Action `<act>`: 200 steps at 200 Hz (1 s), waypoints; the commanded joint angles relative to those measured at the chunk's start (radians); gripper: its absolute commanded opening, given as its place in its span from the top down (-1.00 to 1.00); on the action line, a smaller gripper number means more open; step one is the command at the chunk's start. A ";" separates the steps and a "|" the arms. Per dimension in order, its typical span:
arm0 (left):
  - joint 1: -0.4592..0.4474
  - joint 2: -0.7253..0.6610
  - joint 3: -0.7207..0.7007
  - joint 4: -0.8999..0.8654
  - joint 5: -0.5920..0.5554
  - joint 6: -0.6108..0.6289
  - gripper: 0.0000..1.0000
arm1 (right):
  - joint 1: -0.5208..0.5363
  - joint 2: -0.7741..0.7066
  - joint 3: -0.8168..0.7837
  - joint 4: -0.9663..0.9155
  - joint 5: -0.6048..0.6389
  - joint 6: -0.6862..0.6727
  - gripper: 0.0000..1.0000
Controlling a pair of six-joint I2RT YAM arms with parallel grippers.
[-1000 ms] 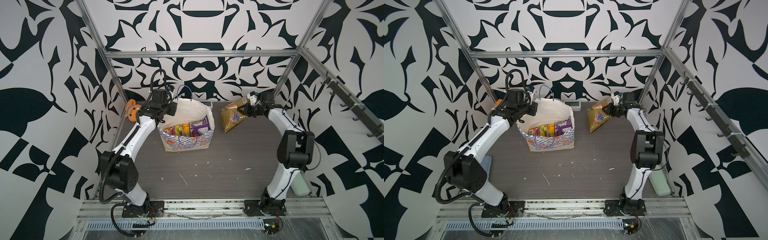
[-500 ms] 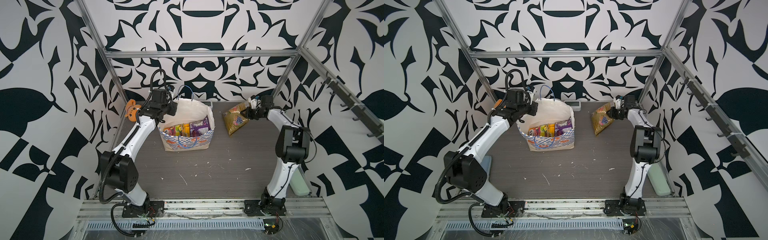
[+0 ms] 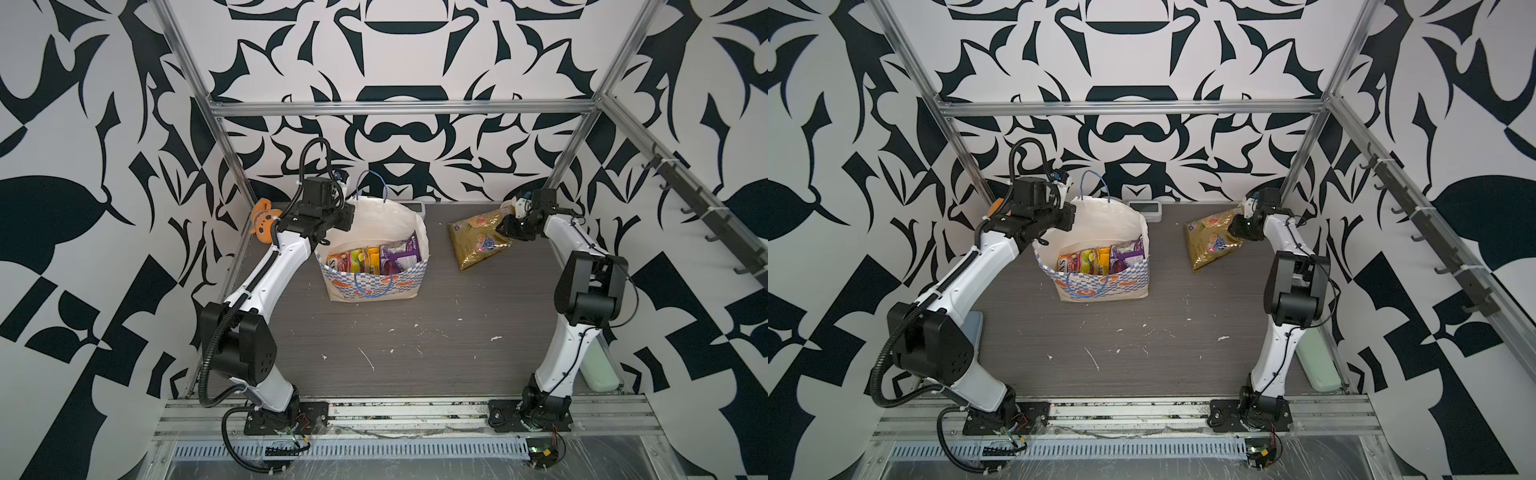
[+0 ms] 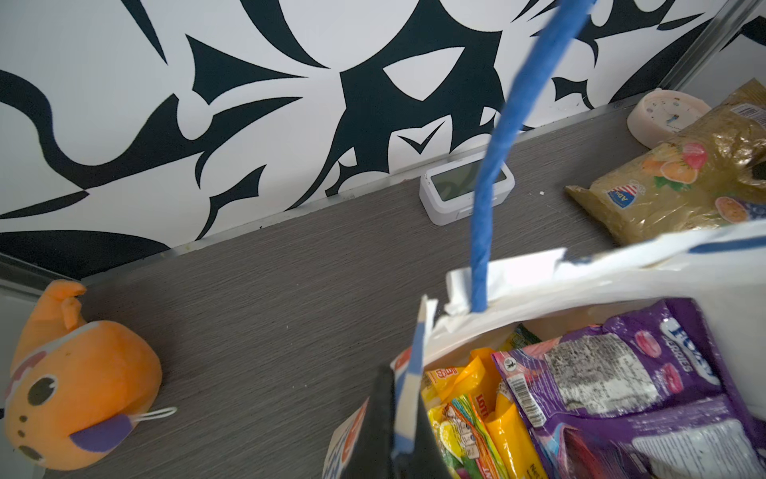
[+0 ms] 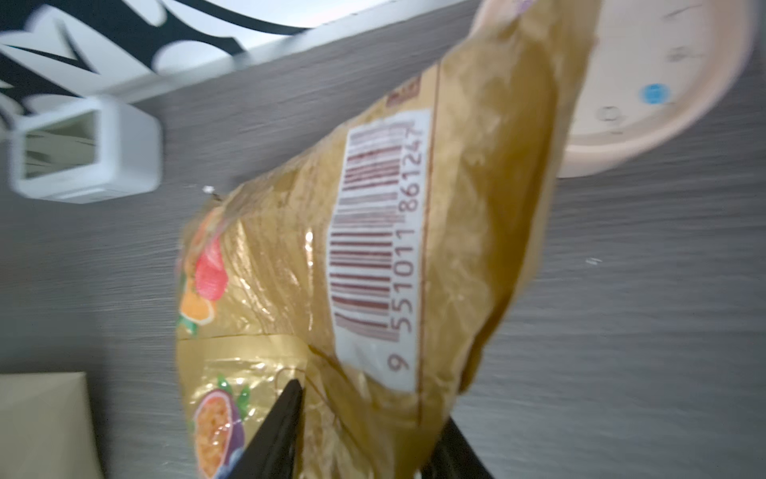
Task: Take the snacks out of the paper bag
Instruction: Place the snack at the top-right of the table.
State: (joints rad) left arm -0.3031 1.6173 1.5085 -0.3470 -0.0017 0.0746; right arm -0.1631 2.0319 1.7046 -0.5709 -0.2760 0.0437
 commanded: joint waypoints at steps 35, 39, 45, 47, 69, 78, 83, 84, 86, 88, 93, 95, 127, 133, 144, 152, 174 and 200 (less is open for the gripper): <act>0.001 -0.011 0.018 0.134 0.024 -0.022 1.00 | -0.003 -0.149 0.056 -0.142 0.331 -0.007 0.35; 0.001 -0.011 0.019 0.134 0.025 -0.022 1.00 | -0.002 -0.158 0.054 -0.145 0.340 -0.004 0.41; 0.001 -0.011 0.019 0.134 0.025 -0.023 1.00 | -0.001 -0.172 0.053 -0.149 0.373 0.009 0.46; 0.001 -0.010 0.021 0.134 0.025 -0.023 1.00 | 0.000 -0.178 0.052 -0.148 0.382 0.015 0.47; 0.002 -0.007 0.025 0.134 0.024 -0.023 1.00 | -0.001 -0.211 0.046 -0.132 0.357 0.029 0.51; 0.002 -0.007 0.026 0.134 0.023 -0.023 1.00 | -0.001 -0.205 0.053 -0.133 0.329 0.025 0.50; 0.001 -0.008 0.026 0.134 0.023 -0.023 1.00 | -0.001 -0.194 0.060 -0.130 0.306 0.020 0.52; 0.001 -0.008 0.027 0.134 0.024 -0.024 1.00 | -0.001 -0.193 0.060 -0.130 0.304 0.019 0.53; 0.001 -0.007 0.027 0.135 0.024 -0.024 1.00 | 0.000 -0.189 0.064 -0.130 0.300 0.018 0.54; 0.001 -0.008 0.027 0.135 0.025 -0.025 1.00 | -0.001 -0.182 0.066 -0.131 0.301 0.016 0.56; 0.002 -0.007 0.027 0.135 0.025 -0.025 1.00 | -0.001 -0.167 0.071 -0.136 0.304 0.011 0.67; 0.001 -0.007 0.027 0.135 0.025 -0.026 1.00 | -0.001 -0.159 0.074 -0.139 0.308 0.007 0.72; 0.000 -0.007 0.028 0.138 0.033 -0.036 1.00 | -0.001 -0.087 0.075 -0.165 0.320 0.005 0.96; 0.000 -0.006 0.029 0.137 0.035 -0.035 1.00 | -0.001 -0.089 0.056 -0.147 0.305 0.009 0.96; -0.002 -0.005 0.031 0.137 0.037 -0.035 1.00 | -0.001 -0.093 0.037 -0.121 0.255 0.015 0.98; -0.004 -0.004 0.035 0.135 0.036 -0.033 1.00 | 0.000 -0.094 0.032 -0.116 0.224 0.032 1.00; -0.003 0.000 0.048 0.126 0.032 -0.031 1.00 | 0.010 -0.099 0.027 -0.073 0.139 0.067 1.00; -0.004 -0.004 0.041 0.137 0.032 -0.035 1.00 | 0.028 -0.026 0.095 -0.091 0.064 0.068 1.00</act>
State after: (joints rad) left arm -0.3035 1.6272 1.5085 -0.3290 0.0082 0.0589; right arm -0.1616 1.9678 1.7332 -0.6792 -0.0956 0.0917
